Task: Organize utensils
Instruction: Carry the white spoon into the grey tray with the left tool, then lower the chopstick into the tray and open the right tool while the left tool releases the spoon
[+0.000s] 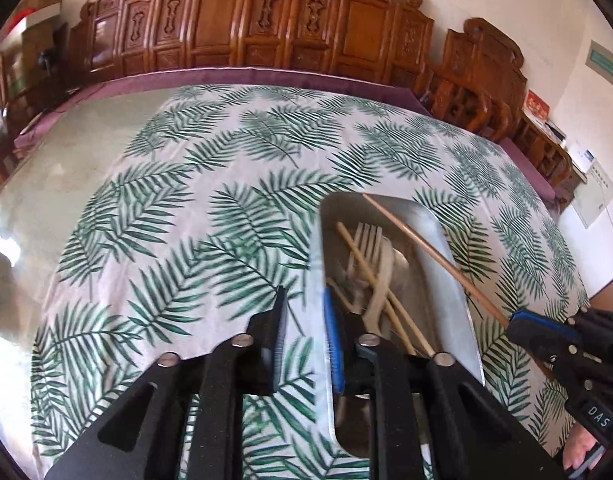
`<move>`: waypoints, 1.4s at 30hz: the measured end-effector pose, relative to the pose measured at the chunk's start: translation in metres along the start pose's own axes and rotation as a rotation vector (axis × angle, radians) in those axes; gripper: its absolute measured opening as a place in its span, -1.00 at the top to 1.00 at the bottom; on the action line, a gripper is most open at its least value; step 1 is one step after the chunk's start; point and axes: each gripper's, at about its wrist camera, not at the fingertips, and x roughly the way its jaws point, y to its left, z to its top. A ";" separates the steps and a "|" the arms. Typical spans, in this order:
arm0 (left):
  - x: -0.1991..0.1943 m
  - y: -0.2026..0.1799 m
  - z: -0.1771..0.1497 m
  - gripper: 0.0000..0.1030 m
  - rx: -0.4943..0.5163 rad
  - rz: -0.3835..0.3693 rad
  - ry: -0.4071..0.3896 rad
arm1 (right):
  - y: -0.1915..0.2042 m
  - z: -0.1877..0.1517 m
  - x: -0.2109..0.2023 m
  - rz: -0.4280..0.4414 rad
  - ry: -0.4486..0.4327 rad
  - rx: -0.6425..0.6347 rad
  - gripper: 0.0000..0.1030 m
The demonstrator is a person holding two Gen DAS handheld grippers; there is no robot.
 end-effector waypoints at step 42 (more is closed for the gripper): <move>-0.016 0.002 0.000 -0.48 -0.009 0.050 -0.075 | 0.002 -0.001 -0.002 -0.005 -0.056 0.024 0.59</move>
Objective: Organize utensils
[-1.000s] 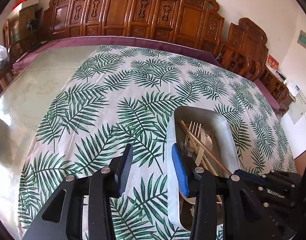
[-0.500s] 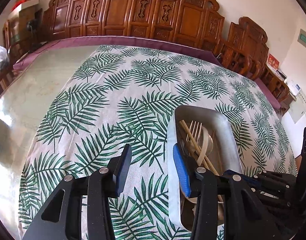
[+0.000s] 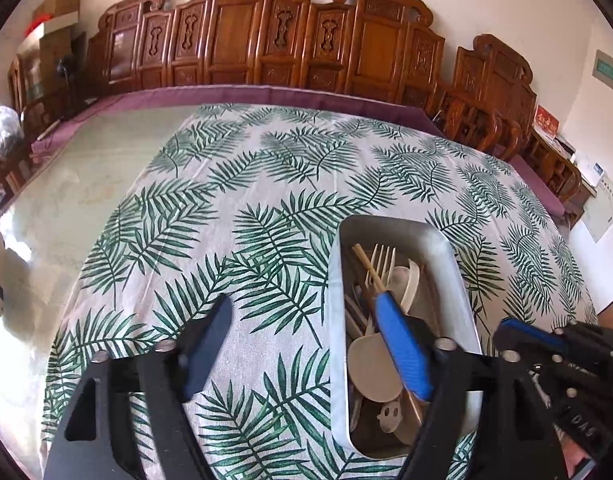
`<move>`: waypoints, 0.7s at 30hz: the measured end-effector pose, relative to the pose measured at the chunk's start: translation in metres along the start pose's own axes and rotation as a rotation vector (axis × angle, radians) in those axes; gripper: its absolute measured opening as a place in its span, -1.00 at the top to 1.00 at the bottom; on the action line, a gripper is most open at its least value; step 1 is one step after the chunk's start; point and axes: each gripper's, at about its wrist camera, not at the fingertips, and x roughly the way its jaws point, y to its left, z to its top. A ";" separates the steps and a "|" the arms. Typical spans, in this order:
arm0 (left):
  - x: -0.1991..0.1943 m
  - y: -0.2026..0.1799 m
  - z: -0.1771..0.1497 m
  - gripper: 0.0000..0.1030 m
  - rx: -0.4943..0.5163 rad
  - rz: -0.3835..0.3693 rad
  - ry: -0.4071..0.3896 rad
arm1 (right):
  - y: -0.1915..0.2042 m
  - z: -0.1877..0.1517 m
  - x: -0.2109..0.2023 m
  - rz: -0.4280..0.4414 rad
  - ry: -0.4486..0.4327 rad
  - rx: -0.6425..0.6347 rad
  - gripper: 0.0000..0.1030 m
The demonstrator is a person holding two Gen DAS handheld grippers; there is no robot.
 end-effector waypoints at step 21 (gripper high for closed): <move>-0.085 -0.090 -0.052 -0.85 0.108 0.031 -0.055 | -0.052 -0.060 -0.136 -0.241 -0.118 0.103 -0.95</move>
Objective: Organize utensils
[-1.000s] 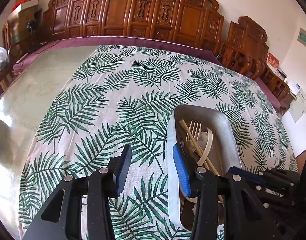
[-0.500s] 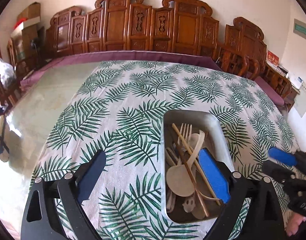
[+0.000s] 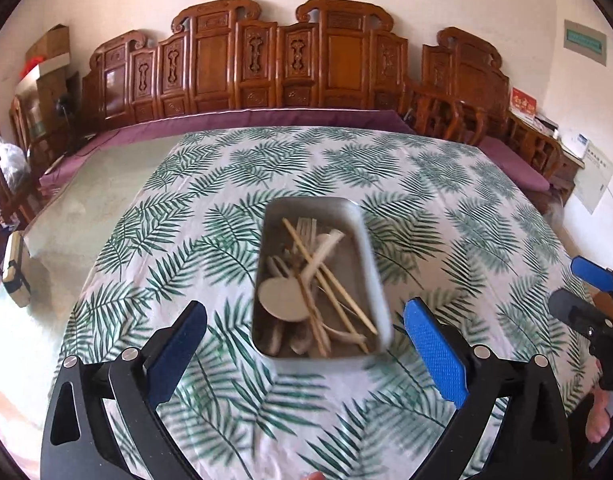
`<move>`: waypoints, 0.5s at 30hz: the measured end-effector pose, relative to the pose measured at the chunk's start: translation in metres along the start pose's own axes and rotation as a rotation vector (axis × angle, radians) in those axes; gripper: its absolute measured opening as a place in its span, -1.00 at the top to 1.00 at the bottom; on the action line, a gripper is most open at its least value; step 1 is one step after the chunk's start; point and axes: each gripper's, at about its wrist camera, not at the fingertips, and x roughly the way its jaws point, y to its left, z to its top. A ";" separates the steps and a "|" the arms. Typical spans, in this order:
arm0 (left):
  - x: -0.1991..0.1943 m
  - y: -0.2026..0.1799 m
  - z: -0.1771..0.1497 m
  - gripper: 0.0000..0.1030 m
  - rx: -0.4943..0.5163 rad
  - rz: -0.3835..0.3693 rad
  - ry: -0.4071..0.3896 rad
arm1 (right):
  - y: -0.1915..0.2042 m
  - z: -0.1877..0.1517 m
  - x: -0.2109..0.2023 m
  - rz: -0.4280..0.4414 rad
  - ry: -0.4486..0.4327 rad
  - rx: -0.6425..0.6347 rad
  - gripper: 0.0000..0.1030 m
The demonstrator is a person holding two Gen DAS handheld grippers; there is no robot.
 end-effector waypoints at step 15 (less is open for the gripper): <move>-0.078 -0.056 -0.015 -0.85 0.038 -0.061 -0.051 | -0.027 -0.025 -0.091 -0.072 -0.083 0.044 -0.95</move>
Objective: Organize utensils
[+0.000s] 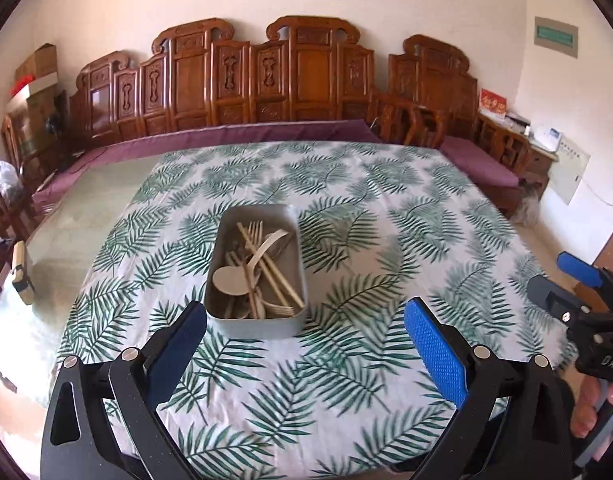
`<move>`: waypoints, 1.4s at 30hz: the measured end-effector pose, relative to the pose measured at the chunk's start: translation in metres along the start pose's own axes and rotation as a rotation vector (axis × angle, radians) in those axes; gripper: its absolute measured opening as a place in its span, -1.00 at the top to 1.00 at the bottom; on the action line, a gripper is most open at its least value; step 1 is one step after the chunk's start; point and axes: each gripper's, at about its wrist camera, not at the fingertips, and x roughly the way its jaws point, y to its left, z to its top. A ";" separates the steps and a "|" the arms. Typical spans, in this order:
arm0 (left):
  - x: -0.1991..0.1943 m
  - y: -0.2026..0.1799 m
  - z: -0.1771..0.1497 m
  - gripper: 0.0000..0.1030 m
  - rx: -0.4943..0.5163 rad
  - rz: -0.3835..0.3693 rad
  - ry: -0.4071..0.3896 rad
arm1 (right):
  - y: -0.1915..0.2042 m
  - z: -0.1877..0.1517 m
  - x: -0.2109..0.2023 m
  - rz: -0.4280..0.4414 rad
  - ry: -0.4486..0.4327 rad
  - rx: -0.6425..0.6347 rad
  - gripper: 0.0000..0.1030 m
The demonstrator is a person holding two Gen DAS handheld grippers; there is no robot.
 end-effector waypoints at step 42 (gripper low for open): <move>-0.132 -0.019 0.037 -0.85 -0.016 0.046 -0.271 | 0.011 0.041 -0.123 -0.038 -0.288 -0.022 -0.95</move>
